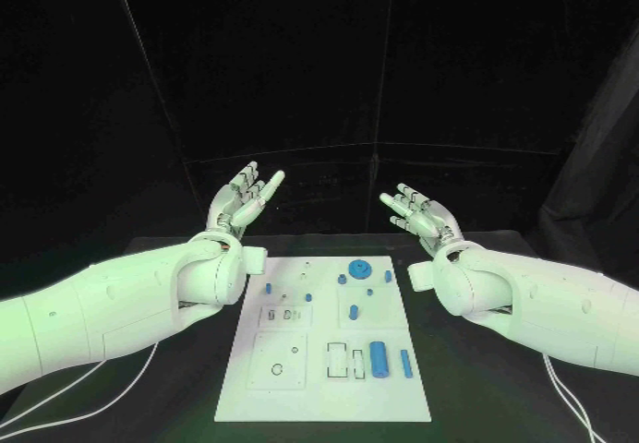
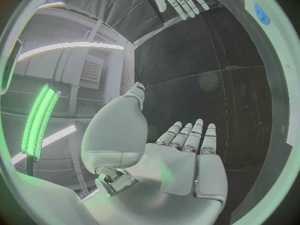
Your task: Assemble the parts on the task board
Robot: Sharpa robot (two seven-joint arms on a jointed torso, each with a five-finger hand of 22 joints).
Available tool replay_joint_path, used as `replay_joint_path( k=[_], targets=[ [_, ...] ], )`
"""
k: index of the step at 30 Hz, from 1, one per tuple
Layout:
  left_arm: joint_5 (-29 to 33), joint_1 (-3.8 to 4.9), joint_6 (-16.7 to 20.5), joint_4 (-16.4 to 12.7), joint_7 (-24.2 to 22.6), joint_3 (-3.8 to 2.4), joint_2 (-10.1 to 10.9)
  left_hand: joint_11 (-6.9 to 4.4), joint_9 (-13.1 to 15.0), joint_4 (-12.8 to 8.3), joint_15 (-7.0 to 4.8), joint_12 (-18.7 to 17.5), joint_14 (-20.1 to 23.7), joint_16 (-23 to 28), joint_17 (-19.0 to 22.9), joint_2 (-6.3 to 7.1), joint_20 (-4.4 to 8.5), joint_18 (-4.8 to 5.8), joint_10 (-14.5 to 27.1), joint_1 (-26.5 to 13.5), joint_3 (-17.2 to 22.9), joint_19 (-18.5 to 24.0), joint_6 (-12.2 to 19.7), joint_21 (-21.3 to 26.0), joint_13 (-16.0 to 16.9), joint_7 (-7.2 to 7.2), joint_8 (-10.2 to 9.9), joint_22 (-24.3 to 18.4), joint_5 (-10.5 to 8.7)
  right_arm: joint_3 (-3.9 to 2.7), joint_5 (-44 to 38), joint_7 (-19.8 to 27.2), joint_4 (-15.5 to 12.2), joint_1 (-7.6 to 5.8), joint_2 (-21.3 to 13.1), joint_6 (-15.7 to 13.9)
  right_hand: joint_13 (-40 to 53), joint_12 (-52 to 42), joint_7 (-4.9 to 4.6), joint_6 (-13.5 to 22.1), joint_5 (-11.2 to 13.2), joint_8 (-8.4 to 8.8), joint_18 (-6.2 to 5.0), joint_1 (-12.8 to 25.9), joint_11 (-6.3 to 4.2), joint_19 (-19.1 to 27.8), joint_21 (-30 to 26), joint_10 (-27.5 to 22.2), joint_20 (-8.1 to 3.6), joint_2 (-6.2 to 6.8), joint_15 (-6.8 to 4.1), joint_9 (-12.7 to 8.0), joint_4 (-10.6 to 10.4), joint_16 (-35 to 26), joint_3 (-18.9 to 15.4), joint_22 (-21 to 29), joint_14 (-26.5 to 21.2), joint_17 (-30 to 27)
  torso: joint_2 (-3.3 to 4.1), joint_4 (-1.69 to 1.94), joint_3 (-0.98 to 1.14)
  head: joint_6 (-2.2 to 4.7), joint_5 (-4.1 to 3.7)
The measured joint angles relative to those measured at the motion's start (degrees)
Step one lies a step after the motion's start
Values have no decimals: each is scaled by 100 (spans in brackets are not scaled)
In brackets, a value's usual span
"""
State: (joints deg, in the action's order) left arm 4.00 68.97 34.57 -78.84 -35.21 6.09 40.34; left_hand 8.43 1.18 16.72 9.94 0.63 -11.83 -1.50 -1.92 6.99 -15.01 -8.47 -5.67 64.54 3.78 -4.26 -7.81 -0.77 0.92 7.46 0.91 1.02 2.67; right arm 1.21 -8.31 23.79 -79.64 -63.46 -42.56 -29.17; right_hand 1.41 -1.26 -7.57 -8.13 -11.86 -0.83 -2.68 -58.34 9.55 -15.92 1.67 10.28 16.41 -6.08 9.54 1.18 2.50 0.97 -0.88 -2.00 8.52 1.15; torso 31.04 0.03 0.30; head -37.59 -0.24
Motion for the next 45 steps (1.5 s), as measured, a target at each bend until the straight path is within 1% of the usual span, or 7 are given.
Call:
replay_joint_path(
  k=[12,16,20,24,30,35,45],
  targets=[
    [76,-9,-208,-63,-152,6,130,9,5,4,7,0,-12,0,1,3,-8,2,-6,37,3,-9,-21,0,0,17,0,0,0,18,-454,-188,86,-45,-136,596,67,-88,-31,-578,-63,-100,-17,-540,194,-217,66,735,36,-85,151,64,359,69,14,-34,445,49,-2,-3,5,-85,-23],
    [86,-8,-235,-111,-180,6,172,144,24,14,13,43,-286,-90,-50,-42,-53,-3,-102,82,14,-18,-155,-18,23,12,28,12,0,18,-506,-137,122,-45,-147,602,195,-391,-105,-1669,-236,-329,-405,-1026,453,-1577,440,2306,7,-187,362,183,723,415,214,-228,2071,199,-1,-5,6,-87,-50],
    [89,-5,-262,-175,-218,7,279,306,81,2,111,173,-1209,-367,-199,-160,-151,-86,-646,250,85,-456,-580,-213,94,39,139,127,0,18,-578,-71,175,-45,-192,583,225,-599,-276,-3271,-284,-574,-715,-1415,277,-2751,828,3976,20,-306,128,278,1196,671,596,-329,3969,255,13,-5,0,-82,-55],
    [73,-5,-306,-266,-252,9,402,541,316,-84,184,644,-3117,-997,-466,-396,-167,-85,-2419,485,218,-2843,-2226,-1185,301,146,607,616,26,17,-867,-63,180,-45,-239,530,204,-557,-475,-4213,-243,-665,-715,-1702,142,-3203,1002,4593,-112,-258,-67,284,1418,708,1396,-336,4649,247,35,-5,-12,-100,-52],
    [-134,-5,-572,-537,-246,10,635,257,437,-311,-166,1090,-4616,-1360,-570,-561,37,-166,-4539,736,201,-4552,-3878,-1588,408,398,932,700,26,12,-1855,-323,138,-84,-318,553,208,-381,-535,-4654,-28,-560,-713,-1197,6,-3665,1162,5110,-267,273,-217,258,1345,616,1823,-327,5321,253,114,-6,-18,-79,-47],
    [-283,-6,-867,-840,-186,15,854,85,402,-577,-383,1147,-5296,-1425,-703,-627,248,-170,-5237,912,162,-5223,-4416,-1602,379,522,958,605,25,10,-2914,-679,138,-176,-330,673,218,-381,-400,-4913,51,-560,-713,-1228,-156,-4228,1470,5540,-521,372,-452,268,1345,790,1823,-418,6025,321,229,-7,-21,-36,-65],
    [-348,-7,-1315,-1398,35,21,1157,-4,281,-1067,-492,916,-5588,-1353,-875,-604,357,-170,-5588,1257,420,-5592,-4658,-1434,324,461,802,468,25,2,-5220,-1353,188,-468,-106,998,244,-382,-149,-5289,133,-527,-713,-1374,-470,-5153,2136,6282,-1000,578,-883,280,1387,1159,1749,-692,7253,598,521,39,-24,104,-113]
  ],
)
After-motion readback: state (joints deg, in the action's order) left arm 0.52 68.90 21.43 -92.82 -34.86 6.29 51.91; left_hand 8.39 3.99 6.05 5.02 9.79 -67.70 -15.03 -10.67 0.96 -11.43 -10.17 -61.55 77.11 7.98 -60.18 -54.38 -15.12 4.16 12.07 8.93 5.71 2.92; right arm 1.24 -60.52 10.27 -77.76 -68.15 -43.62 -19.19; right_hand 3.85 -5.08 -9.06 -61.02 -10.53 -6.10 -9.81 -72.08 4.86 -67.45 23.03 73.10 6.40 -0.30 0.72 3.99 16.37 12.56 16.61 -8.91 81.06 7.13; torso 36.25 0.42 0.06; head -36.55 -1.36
